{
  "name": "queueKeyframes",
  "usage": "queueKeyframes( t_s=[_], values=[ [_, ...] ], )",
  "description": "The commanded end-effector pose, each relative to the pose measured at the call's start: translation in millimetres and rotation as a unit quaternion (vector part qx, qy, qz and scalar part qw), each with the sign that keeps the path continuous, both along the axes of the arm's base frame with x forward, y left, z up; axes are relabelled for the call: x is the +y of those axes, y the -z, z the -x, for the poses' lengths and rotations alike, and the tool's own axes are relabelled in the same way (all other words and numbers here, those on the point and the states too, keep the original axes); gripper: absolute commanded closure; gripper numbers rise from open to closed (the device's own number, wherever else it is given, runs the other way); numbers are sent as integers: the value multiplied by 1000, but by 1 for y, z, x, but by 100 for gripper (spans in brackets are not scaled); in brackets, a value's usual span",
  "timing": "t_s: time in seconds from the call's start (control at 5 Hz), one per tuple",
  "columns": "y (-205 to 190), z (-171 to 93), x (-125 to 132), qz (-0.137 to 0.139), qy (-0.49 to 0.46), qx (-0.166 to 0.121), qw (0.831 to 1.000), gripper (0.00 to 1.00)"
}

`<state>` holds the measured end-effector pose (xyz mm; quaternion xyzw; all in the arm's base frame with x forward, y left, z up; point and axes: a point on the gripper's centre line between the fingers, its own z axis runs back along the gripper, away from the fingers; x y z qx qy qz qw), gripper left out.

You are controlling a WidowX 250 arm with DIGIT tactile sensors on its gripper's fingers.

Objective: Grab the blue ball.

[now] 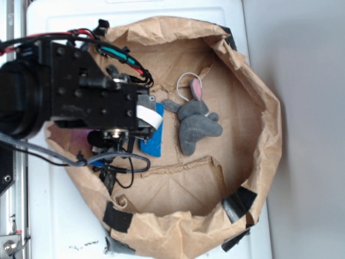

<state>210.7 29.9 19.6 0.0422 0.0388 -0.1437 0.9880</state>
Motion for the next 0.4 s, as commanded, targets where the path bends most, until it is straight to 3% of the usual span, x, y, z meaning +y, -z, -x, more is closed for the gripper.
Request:
queueKeyframes(
  t_s=[0.0, 0.2],
  values=[
    [-23, -15, -5, 15, -9, -21, 1000, 100],
    [-59, -20, -8, 49, -20, -35, 998, 100]
  ],
)
